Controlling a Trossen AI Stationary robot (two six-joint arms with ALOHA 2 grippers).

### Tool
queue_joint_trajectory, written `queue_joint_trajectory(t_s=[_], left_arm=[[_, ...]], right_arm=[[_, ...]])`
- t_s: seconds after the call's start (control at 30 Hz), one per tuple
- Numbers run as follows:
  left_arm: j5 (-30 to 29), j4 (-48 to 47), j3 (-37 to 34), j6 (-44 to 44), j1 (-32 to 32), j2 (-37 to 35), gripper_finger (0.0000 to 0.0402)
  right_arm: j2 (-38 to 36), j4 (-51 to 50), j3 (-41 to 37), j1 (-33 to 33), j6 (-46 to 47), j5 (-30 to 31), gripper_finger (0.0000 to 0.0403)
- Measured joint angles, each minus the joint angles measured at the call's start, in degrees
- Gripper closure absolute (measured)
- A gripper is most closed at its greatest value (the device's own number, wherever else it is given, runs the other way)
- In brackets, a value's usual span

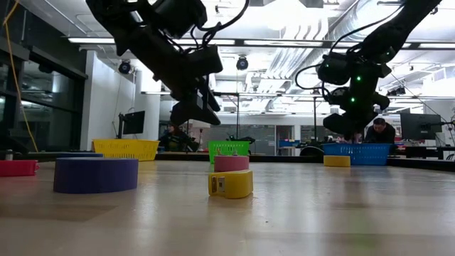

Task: Pick and place Stapler, Stapler remover, tape
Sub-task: Put the pink staple remover into the blue basket, then put the gray staple remover into the blue basket

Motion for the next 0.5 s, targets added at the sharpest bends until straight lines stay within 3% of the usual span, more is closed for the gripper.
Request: queue_joint_trajectory(t_s=[0.5], left_arm=[[-0.1,-1.4,0.0,-1.3,0.0,0.0,0.0195]], right_arm=[[0.0,0.2,0.0,0.0,0.0,1.9,0.0164]])
